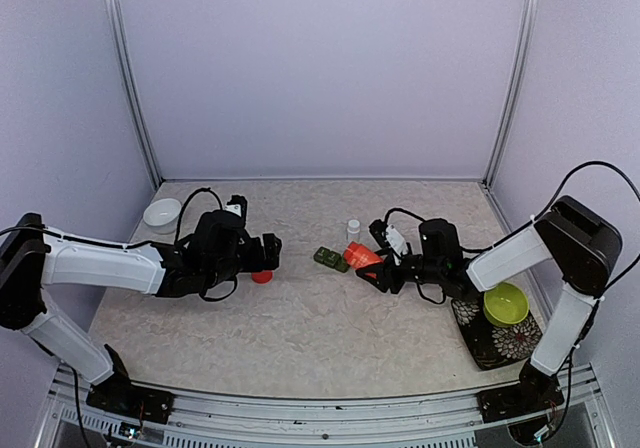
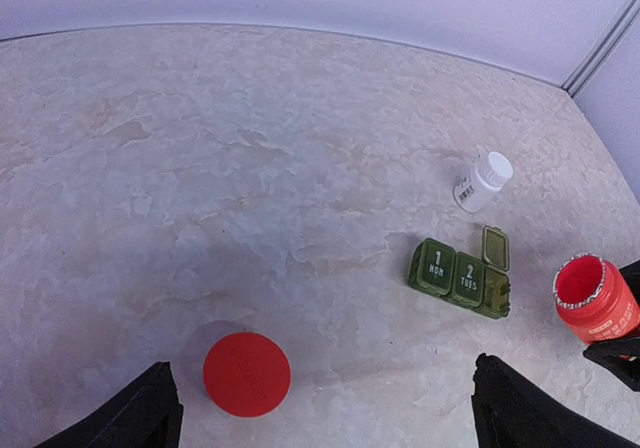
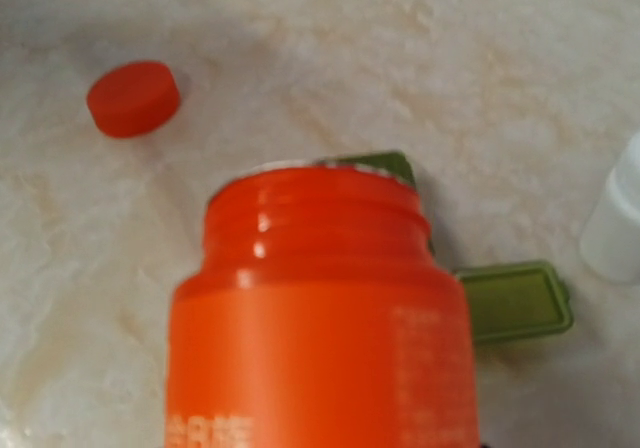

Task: Sort the pills into containers
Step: Place the pill in the compartment of the pill container.

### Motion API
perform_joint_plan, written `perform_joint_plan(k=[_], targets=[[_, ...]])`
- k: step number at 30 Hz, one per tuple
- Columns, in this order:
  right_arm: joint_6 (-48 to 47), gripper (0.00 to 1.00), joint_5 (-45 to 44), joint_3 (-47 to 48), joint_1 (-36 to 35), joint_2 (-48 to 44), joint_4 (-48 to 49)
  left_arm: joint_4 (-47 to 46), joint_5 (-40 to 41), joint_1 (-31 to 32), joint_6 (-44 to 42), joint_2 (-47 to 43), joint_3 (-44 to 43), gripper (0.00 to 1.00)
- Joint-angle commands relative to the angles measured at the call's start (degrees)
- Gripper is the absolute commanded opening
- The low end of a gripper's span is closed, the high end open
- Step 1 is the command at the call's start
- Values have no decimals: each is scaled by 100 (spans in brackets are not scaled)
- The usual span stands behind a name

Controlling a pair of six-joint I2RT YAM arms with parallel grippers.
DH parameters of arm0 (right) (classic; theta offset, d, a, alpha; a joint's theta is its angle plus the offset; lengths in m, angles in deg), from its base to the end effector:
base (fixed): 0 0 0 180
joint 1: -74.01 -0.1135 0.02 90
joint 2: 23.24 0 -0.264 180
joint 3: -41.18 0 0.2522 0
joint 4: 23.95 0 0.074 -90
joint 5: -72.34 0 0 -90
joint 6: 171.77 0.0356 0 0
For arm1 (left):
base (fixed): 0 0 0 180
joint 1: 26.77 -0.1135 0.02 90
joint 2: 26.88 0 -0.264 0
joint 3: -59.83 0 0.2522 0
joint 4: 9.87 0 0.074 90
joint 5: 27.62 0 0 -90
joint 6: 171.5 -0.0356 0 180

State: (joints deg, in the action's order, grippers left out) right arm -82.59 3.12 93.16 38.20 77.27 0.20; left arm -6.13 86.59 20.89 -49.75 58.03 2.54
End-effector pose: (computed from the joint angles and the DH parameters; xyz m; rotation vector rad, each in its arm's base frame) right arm 0.2626 0.2050 0.1398 -0.8667 1.8539 0.7493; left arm 0.2202 -0.2200 0.2041 0.0396 2.0898 -0.4021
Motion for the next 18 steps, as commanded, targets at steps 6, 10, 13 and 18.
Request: perform_joint_plan(k=[6, 10, 13, 18], targets=[[99, 18, 45, 332, 57, 468, -22, -70, -48, 33, 69, -110, 134, 99], [94, 18, -20, 405, 57, 547, -143, -70, -48, 33, 72, -113, 152, 99], [82, 18, -78, 439, 58, 556, -258, -87, -48, 37, 73, -111, 171, 99], [104, 18, -117, 502, 57, 520, -463, -113, -48, 33, 77, -119, 195, 99]])
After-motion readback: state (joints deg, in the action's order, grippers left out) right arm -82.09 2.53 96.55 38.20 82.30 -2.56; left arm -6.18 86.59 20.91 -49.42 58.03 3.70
